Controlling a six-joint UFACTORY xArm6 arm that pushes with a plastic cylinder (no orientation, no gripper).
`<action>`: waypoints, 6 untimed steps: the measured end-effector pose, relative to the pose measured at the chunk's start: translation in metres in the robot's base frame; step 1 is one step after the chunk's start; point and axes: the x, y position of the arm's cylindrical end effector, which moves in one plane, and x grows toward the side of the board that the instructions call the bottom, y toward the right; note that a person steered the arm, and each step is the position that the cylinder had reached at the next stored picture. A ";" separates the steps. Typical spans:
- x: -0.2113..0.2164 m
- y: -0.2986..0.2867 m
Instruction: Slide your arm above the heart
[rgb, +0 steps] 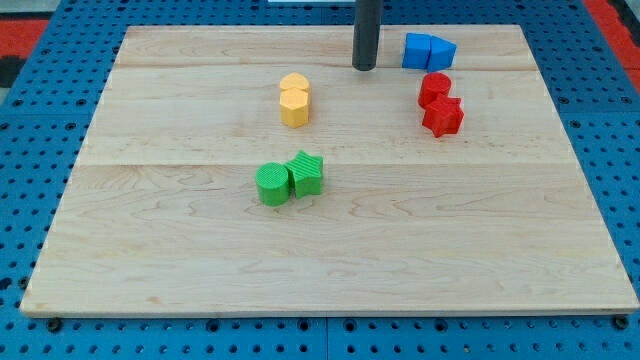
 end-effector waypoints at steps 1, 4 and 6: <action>0.000 0.000; 0.000 -0.004; -0.001 -0.002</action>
